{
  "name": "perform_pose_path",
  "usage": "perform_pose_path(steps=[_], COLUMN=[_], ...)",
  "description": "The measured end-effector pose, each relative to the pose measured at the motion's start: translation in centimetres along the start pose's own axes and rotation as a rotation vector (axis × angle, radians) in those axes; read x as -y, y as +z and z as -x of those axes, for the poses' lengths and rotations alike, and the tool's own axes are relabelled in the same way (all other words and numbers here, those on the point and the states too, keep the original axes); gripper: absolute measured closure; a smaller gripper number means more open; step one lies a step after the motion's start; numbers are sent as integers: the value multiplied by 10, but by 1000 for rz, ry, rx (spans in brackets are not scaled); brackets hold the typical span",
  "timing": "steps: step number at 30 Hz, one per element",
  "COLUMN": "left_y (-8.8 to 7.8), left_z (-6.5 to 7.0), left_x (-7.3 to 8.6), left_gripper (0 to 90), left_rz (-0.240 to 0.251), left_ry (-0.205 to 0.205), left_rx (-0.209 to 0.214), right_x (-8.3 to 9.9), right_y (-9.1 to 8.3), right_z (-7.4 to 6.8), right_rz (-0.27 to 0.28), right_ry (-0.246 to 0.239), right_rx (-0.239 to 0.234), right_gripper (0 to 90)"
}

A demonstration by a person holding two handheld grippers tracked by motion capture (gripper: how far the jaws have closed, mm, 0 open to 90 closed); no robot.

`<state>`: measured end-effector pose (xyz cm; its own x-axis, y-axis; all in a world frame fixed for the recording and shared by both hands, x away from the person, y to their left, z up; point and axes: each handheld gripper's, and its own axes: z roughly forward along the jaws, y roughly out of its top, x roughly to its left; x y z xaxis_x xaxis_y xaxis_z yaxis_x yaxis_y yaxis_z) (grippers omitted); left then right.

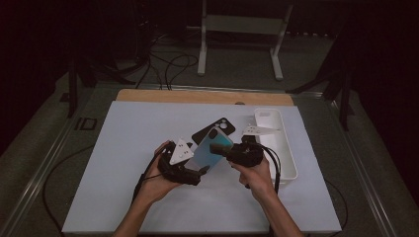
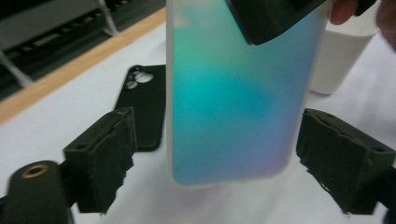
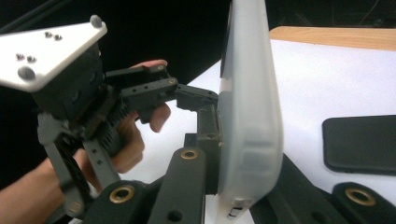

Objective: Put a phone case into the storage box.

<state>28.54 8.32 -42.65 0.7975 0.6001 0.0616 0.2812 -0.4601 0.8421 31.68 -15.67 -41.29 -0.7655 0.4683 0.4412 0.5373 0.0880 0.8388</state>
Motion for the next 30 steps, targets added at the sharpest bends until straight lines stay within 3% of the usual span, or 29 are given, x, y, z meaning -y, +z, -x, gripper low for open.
perform_pose_path(steps=[8,18,30], left_y=[-1,7,7], left_z=[-4,-2,-1], left_x=[3,5,8], left_gripper=[43,10,144], left_rz=[-21,-56,-44], left_ry=[-36,-55,-54], left_rx=[69,184,282], right_x=[-1,-7,-5], right_y=[0,-2,1], right_z=[-3,-14,-23], right_rz=[-16,-25,-67], right_ry=[-45,-129,-210], right_rx=[1,-67,-142], right_gripper=[867,865,865])
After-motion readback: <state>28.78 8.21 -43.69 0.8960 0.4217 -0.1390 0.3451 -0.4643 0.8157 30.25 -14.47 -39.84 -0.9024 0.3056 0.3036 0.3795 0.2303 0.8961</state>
